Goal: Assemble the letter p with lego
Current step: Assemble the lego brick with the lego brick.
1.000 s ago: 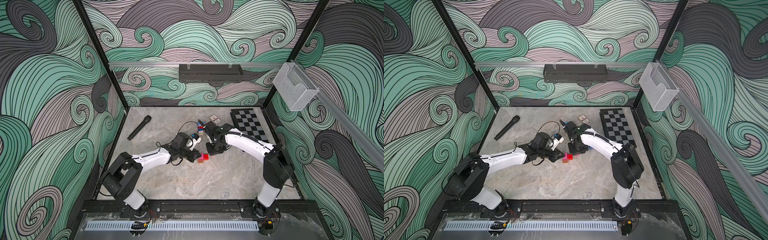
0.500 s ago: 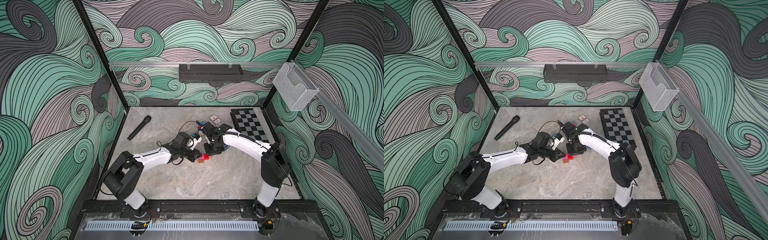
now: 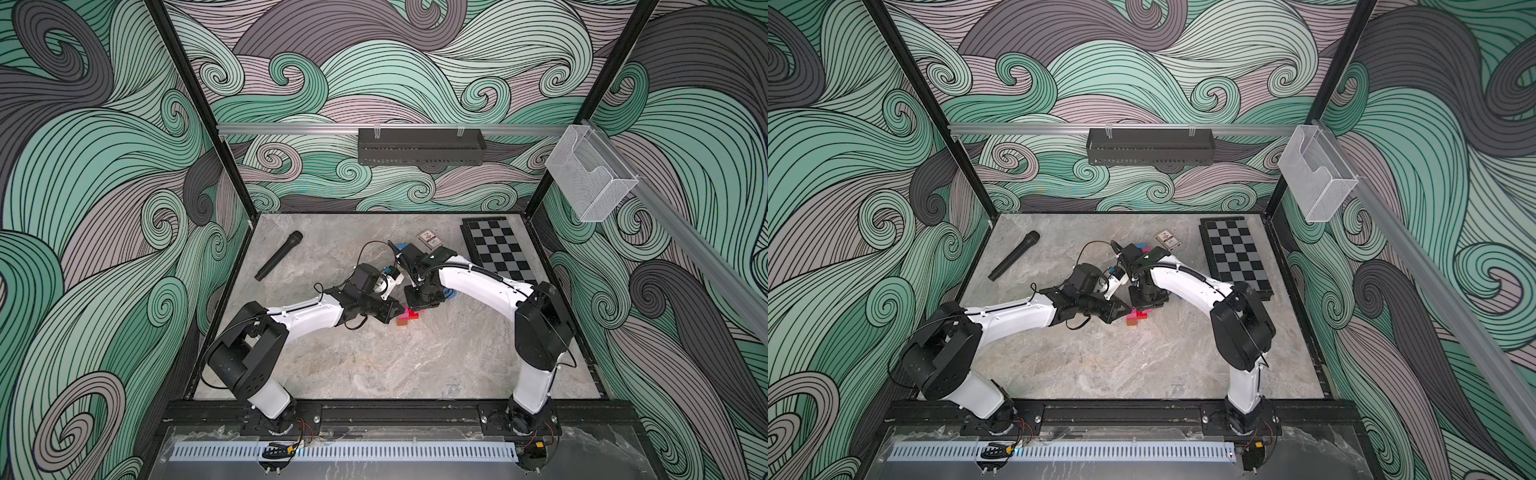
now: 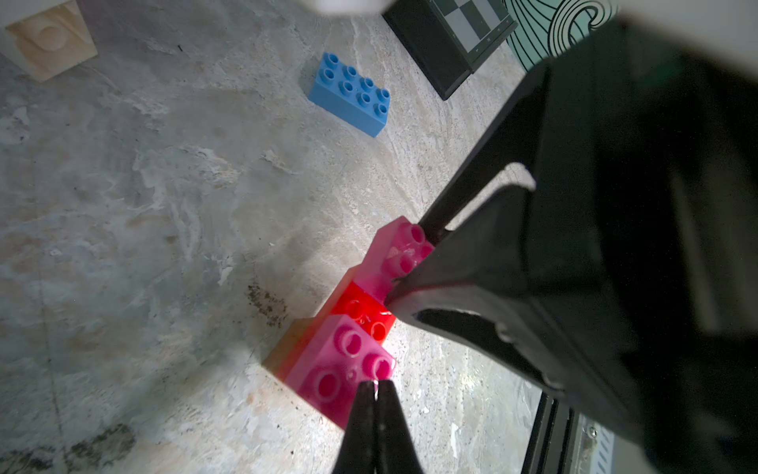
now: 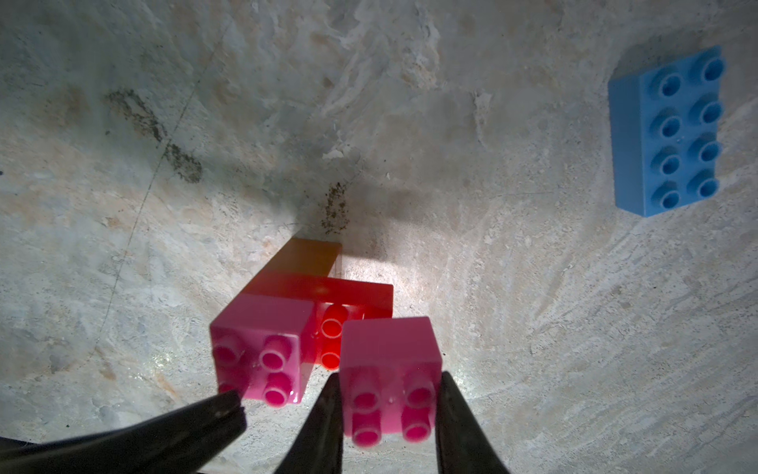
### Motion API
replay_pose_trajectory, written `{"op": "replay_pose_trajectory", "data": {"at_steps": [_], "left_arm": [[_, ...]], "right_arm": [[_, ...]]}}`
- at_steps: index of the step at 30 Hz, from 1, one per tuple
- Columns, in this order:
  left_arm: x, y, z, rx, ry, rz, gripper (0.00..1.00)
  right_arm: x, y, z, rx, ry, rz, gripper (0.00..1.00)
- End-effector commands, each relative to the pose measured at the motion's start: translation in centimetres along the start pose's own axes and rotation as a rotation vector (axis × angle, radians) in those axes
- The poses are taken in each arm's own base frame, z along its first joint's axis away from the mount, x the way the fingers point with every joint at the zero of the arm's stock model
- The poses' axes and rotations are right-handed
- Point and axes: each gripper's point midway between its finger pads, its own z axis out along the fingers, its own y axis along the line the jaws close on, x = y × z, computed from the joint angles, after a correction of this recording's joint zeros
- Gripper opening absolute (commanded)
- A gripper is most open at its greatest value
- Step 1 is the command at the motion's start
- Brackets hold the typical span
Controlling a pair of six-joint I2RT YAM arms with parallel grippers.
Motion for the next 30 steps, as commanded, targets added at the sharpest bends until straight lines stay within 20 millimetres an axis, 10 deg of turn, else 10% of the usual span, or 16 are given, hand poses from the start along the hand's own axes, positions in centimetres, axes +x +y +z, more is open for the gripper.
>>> {"op": "replay_pose_trajectory", "data": {"at_steps": [1,30], "left_arm": [[1.7,0.6,0.8,-0.013,0.053,-0.028,0.00],[4.9,2.2,0.8,-0.080,0.114,-0.097,0.00]], "right_arm": [[0.4,-0.2,0.5,0.044,0.024,0.016,0.23],[1.2,-0.6,1.0,0.081,0.034,0.008,0.23]]}}
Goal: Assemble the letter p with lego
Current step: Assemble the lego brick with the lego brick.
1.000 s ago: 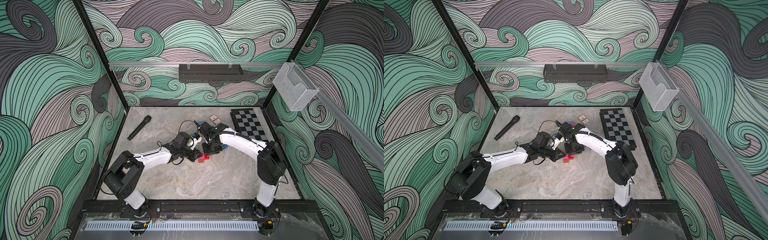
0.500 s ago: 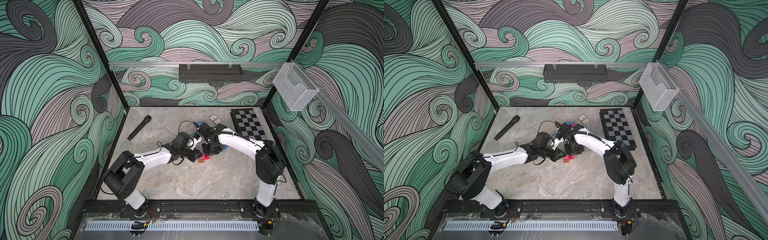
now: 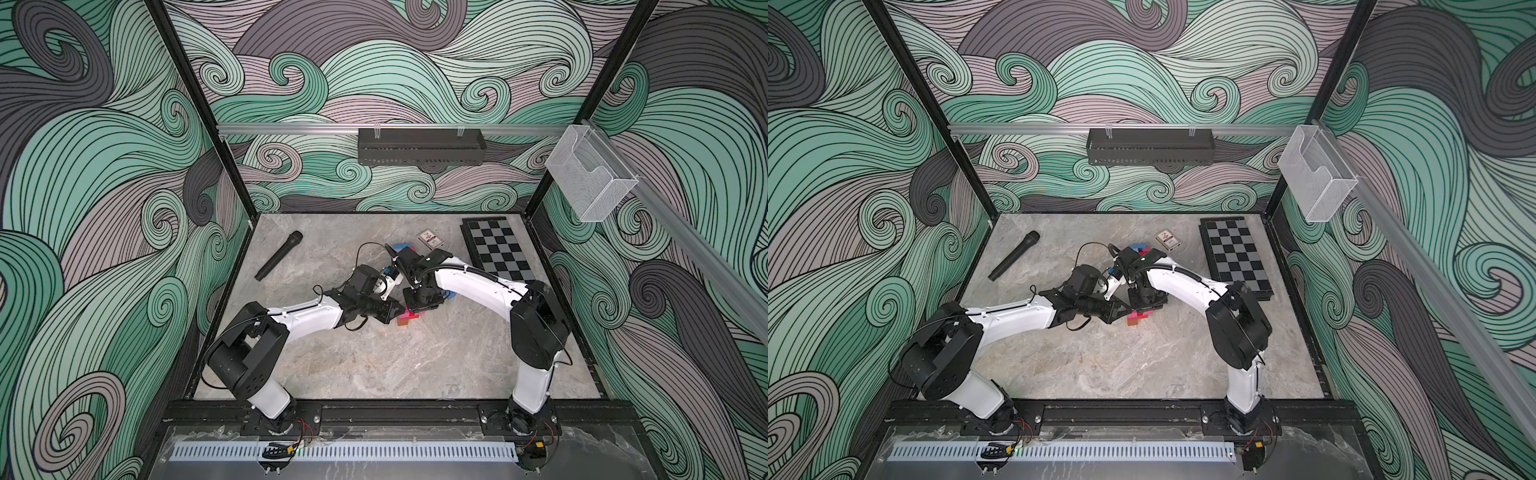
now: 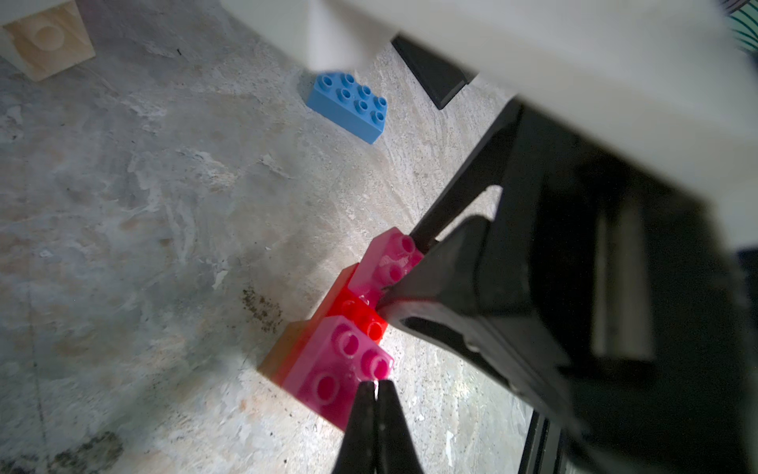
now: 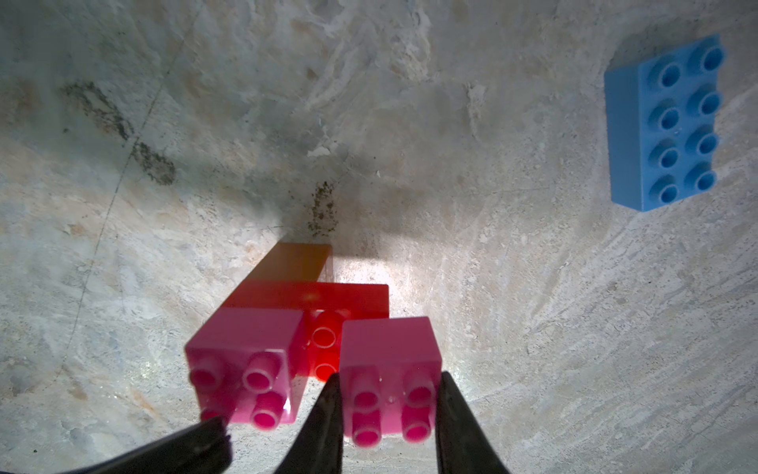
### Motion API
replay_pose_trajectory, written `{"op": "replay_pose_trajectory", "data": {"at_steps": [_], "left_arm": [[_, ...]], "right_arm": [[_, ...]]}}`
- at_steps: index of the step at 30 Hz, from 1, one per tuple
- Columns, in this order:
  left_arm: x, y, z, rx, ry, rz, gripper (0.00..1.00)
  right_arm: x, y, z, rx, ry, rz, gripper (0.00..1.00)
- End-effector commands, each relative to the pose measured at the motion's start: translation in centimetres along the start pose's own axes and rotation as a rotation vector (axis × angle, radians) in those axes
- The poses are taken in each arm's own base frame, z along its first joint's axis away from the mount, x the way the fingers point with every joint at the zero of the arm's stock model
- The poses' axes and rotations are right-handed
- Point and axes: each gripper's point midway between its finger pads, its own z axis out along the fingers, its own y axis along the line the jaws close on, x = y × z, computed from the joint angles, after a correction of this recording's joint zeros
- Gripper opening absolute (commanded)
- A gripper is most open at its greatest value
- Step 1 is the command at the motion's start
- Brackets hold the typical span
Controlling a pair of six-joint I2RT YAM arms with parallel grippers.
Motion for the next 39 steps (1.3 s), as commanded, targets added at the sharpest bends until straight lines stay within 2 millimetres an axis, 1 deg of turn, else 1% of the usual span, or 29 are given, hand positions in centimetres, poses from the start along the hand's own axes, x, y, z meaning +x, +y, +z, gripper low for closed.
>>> {"op": "replay_pose_trajectory", "data": {"at_steps": [1,4,7,20,26,32,39], "left_arm": [[5.0,2.2,0.5,-0.091,0.140,-0.082,0.00],[5.5,2.5,0.5,-0.101,0.149,-0.088,0.00],[5.7,2.7,0.5,-0.109,0.154,-0.087,0.00],[6.6,3.2,0.5,-0.130,0.178,-0.100,0.00],[7.1,3.5,0.5,-0.138,0.188,-0.105,0.00],[7.6,3.7,0.5,-0.144,0.198,-0.111,0.00],[7.7,3.7,0.5,-0.144,0.199,-0.114,0.00]], "right_arm": [[1.0,-0.5,0.5,0.039,0.036,0.005,0.23],[1.0,-0.4,0.9,0.040,0.044,0.000,0.23],[0.8,-0.3,1.1,0.047,0.046,-0.007,0.23],[0.2,-1.2,0.9,0.082,0.020,-0.032,0.23],[0.4,-1.2,1.4,0.090,0.032,-0.034,0.23],[1.0,-1.4,2.1,0.106,0.049,-0.039,0.23],[1.1,-0.8,2.6,0.101,0.053,-0.051,0.23]]}}
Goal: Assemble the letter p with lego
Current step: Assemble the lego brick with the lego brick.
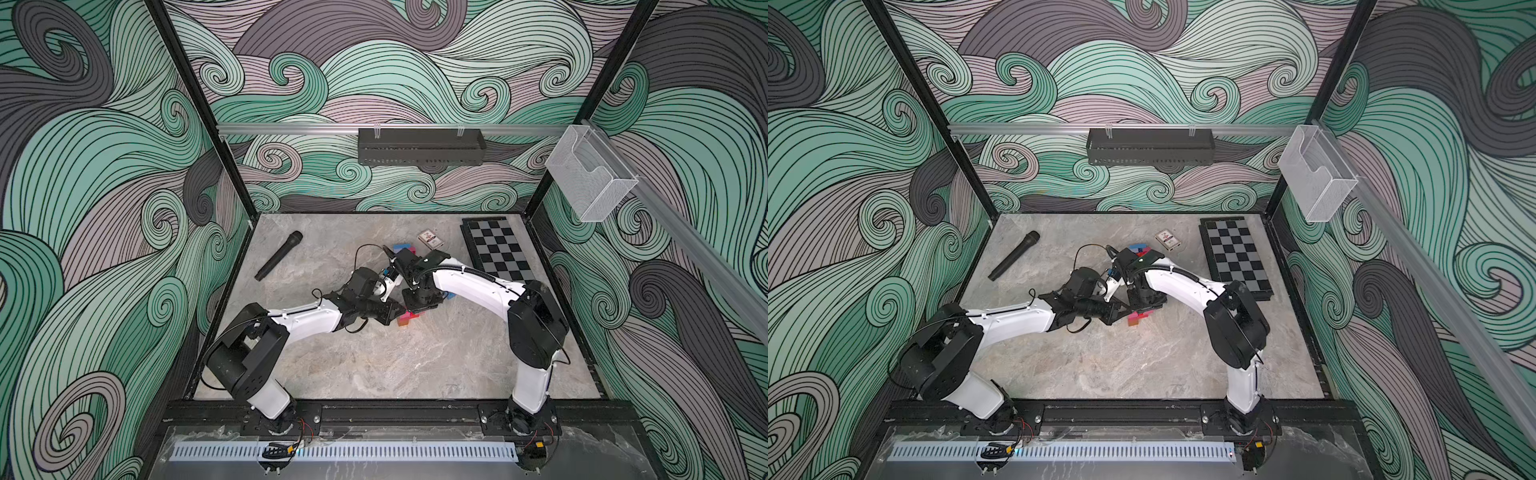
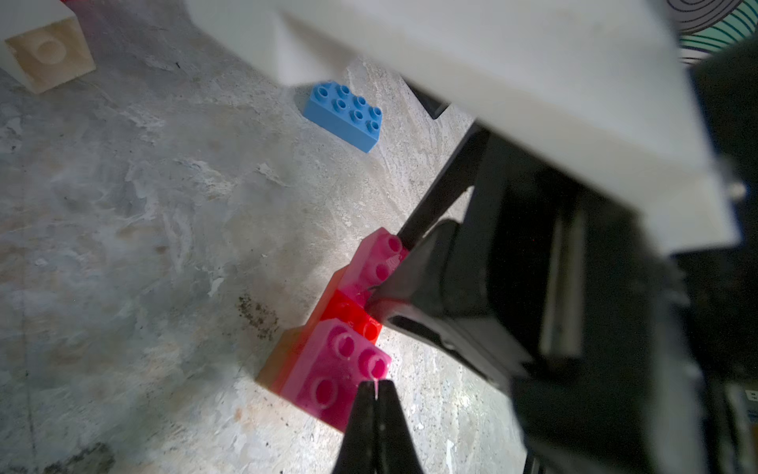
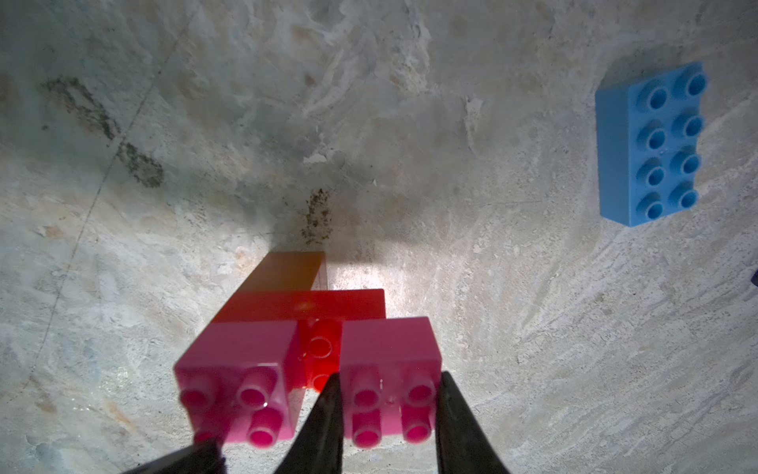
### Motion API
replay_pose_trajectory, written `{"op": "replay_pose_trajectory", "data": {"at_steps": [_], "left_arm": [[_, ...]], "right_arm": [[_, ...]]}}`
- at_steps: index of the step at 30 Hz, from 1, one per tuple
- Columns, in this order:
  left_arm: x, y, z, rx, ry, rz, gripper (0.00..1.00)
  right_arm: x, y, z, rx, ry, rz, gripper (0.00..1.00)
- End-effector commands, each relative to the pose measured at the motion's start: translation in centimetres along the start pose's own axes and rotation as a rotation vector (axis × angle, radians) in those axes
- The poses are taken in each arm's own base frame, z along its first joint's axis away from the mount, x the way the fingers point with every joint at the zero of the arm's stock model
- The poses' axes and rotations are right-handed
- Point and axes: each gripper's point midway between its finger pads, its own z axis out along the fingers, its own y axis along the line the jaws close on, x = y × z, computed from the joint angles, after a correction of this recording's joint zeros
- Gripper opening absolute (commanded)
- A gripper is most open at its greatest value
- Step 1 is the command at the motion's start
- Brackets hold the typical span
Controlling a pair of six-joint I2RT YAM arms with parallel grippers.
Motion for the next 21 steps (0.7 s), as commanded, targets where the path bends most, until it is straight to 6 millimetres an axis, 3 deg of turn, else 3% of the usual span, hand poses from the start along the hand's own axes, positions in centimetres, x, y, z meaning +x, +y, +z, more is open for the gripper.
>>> {"op": "replay_pose_trajectory", "data": {"at_steps": [1,7,11,17,21], "left_arm": [[7.4,3.5,0.3,-0.145,0.220,-0.112,0.00],[7.5,3.6,0.4,-0.145,0.224,-0.112,0.00],[7.6,3.7,0.5,-0.147,0.229,-0.114,0.00],[7.7,3.8,0.5,-0.151,0.233,-0.113,0.00],[7.8,3.8,0.5,-0.154,0.235,-0.113,0.00]], "right_arm": [[1.4,-0.4,2.3,0.064,0.071,-0.020,0.23],[1.4,-0.3,2.4,0.062,0.075,-0.031,0.24],[1.3,-0.2,2.1,0.055,0.068,-0.032,0.30],[0.6,-0.1,0.9,0.038,0.029,-0.023,0.57],[0.2,0.0,0.1,0.026,0.004,-0.018,0.63]]}}
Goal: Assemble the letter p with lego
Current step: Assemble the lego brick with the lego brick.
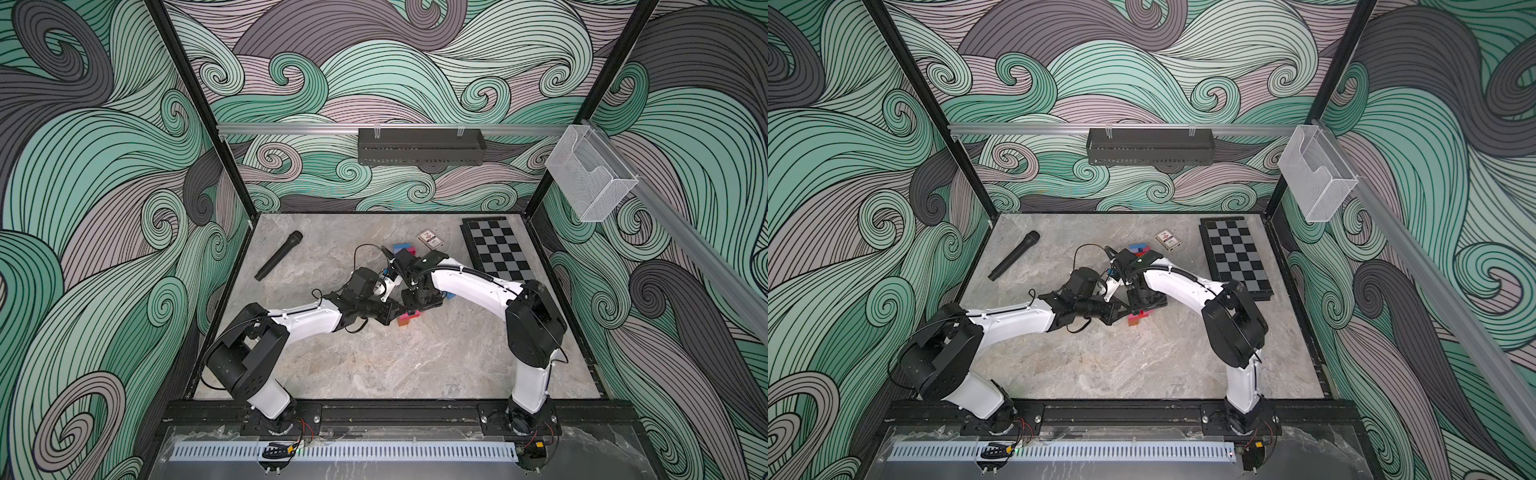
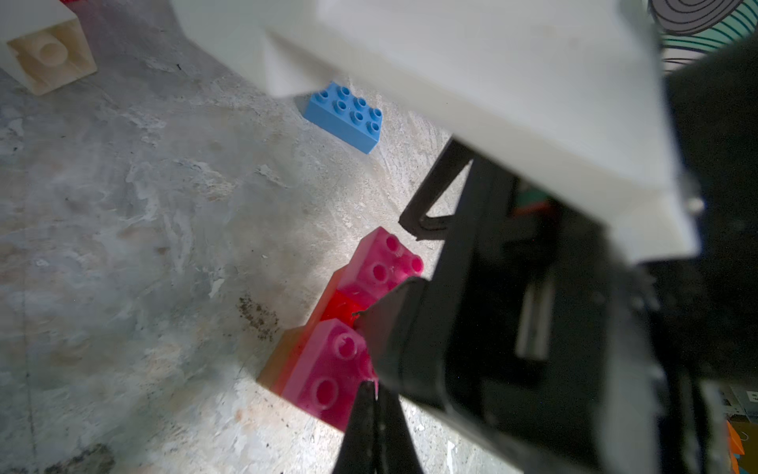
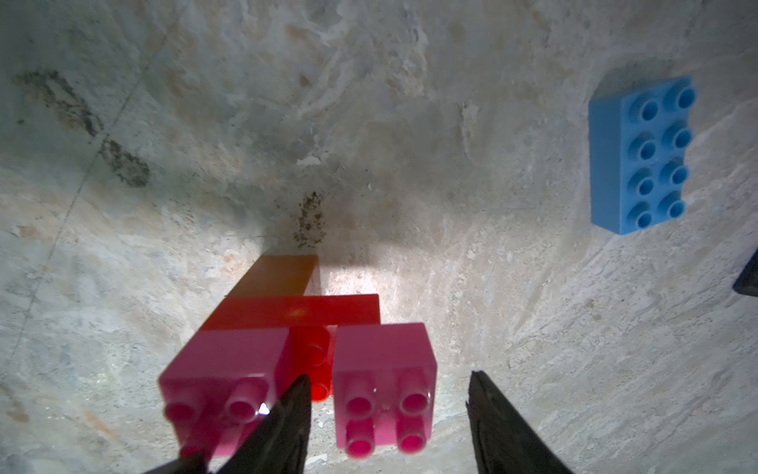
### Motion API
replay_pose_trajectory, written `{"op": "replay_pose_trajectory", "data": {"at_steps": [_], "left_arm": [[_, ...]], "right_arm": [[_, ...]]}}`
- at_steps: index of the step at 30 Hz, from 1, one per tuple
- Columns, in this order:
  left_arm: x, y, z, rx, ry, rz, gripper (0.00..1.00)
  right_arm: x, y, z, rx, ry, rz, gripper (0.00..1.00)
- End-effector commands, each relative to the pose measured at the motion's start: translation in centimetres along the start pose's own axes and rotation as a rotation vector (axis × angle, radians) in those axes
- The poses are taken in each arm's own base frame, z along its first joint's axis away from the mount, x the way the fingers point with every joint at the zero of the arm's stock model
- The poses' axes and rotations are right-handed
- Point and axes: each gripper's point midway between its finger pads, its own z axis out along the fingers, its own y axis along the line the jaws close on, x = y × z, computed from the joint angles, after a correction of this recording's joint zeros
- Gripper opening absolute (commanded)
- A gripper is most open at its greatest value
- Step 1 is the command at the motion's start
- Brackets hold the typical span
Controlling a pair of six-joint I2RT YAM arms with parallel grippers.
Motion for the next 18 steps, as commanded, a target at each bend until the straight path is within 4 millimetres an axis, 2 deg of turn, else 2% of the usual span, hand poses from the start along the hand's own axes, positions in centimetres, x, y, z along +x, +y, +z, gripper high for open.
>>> {"op": "replay_pose_trajectory", "data": {"at_steps": [1,8,18], "left_arm": [[7.9,3.8,0.4,-0.155,0.238,-0.114,0.00],[7.1,3.4,0.3,-0.143,0.225,-0.102,0.00],[3.8,1.9,-0.3,-0.124,0.182,-0.054,0.00]], "right_arm": [[0.2,0.1,-0.3,0.004,0.003,0.006,0.63],[0.5,-0.7,-2.1,0.004,-0.032,0.009,0.64],[1.4,-2.3,-5.5,-0.030,-0.113,0.014,0.65]]}}
